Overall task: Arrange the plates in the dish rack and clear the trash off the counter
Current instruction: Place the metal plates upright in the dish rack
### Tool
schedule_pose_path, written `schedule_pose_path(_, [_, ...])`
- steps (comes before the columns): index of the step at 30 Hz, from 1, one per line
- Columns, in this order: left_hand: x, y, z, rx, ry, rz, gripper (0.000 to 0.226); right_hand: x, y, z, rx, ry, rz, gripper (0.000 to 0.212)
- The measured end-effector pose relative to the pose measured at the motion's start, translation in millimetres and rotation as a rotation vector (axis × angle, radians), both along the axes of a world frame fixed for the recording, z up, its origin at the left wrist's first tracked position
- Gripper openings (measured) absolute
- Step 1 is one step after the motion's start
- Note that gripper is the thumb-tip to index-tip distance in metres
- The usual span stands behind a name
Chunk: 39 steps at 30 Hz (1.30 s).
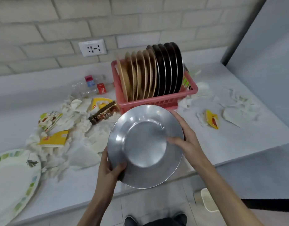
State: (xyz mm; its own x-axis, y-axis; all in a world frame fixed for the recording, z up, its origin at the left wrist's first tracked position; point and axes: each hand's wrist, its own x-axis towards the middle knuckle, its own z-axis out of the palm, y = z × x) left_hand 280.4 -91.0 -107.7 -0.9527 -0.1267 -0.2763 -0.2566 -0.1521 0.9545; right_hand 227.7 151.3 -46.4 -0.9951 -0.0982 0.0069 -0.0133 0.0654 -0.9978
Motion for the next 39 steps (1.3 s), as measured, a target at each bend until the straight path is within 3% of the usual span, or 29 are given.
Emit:
schedule_pose_path(5, [-17,78,-1,-0.078,-0.014,-0.027,0.056,1,76,0,0.030,-0.038,-0.036,0.079])
schedule_pose_path(8, [-24,117,-2,-0.099,-0.033,-0.011,0.051,-1,111,-3,0.019,-0.054,-0.059,0.081])
schedule_pose_path(15, [-30,179,-9,-0.181,-0.140,0.051,0.066,-3,169,-6,0.065,-0.055,-0.027,0.083])
schedule_pose_path(23, [-46,241,-2,-0.171,-0.183,-0.061,0.054,-30,217,22,0.161,-0.042,-0.082,0.085])
schedule_pose_path(39, [-123,295,39,-0.261,0.045,-0.222,0.050,-143,223,118,0.518,0.239,-0.183,0.075])
